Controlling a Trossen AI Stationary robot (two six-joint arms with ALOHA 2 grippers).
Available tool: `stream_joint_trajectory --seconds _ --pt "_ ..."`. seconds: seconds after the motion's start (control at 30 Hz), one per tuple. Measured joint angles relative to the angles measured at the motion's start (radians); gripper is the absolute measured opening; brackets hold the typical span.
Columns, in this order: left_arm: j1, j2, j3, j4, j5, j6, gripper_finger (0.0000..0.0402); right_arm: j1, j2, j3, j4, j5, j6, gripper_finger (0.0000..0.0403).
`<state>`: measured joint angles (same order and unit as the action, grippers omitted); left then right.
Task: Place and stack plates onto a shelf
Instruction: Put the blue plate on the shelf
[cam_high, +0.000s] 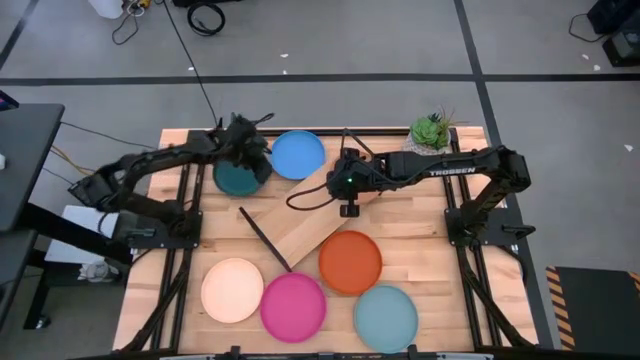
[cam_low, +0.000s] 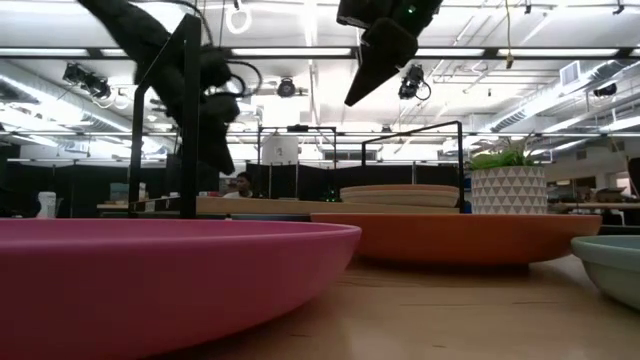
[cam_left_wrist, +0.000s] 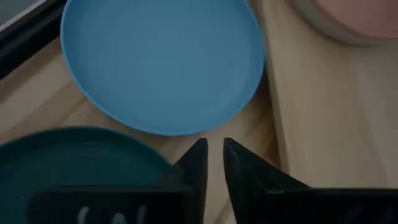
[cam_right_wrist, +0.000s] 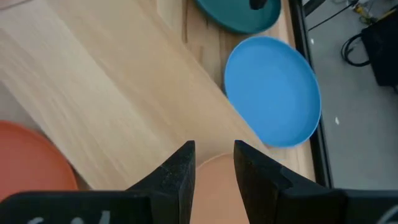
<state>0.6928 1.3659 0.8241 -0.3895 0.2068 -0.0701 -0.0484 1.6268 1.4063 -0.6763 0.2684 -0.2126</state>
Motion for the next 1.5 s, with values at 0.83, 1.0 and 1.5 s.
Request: stream_joint_trajectory --seconds 0.83,1.0,1.5 --pt "-0.129 0.337 0.158 -0.088 -0.216 0.762 0.0172 0.021 0.000 0.000 -0.078 0.000 0.057 0.0116" --pt "-0.149 0.351 0.158 -0.055 -0.313 0.824 0.0171 0.027 0.000 -0.001 -0.088 0.000 0.062 0.0116" --pt "-0.157 0.353 0.150 -0.043 -0.319 1.097 0.0031 0.075 0.001 -0.001 -0.090 -0.001 0.076 0.0116"
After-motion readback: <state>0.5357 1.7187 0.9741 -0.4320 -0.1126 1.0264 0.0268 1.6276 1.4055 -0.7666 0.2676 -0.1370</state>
